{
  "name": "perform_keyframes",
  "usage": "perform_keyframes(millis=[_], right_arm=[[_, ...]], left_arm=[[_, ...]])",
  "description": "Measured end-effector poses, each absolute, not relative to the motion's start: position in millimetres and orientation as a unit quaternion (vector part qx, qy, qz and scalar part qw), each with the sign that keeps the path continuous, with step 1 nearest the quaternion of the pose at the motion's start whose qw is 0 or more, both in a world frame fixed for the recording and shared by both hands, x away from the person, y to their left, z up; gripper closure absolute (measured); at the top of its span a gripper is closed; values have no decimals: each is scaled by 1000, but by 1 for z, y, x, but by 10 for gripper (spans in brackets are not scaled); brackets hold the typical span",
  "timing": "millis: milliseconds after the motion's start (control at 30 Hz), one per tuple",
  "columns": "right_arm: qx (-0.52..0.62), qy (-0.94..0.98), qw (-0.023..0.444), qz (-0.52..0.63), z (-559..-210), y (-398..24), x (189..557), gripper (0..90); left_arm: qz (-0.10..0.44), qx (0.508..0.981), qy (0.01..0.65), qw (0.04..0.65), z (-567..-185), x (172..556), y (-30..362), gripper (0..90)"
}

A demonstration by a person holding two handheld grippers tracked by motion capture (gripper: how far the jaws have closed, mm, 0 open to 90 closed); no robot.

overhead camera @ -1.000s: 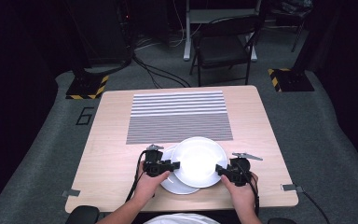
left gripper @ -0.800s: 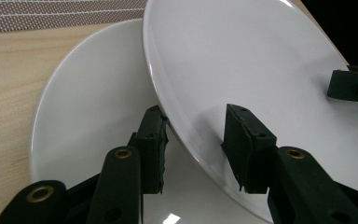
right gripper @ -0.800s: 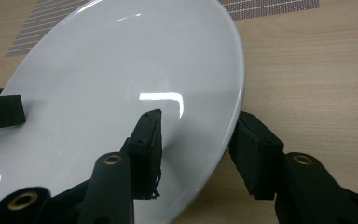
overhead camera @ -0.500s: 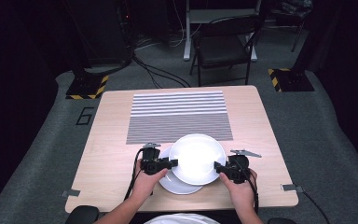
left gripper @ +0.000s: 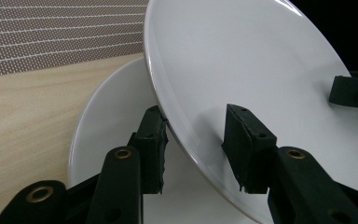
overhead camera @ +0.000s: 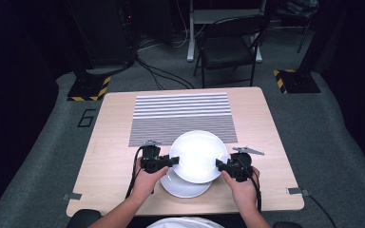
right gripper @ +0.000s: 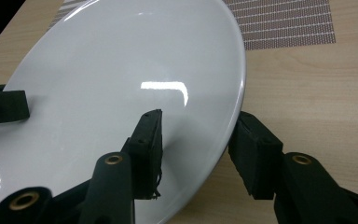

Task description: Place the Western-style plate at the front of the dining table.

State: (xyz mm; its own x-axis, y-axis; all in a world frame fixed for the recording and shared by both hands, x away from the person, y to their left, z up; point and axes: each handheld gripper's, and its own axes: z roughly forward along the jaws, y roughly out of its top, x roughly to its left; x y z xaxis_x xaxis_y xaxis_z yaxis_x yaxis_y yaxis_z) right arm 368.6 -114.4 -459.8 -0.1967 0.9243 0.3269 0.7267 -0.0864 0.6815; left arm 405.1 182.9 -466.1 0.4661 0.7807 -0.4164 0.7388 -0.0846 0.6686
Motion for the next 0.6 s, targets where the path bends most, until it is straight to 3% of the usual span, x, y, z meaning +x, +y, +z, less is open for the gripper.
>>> perform_keyframes(millis=[600], right_arm=[[611, 667, 124, 408, -455, -107, 378, 548]], left_arm=[[26, 727, 519, 449, -457, 412, 192, 593]])
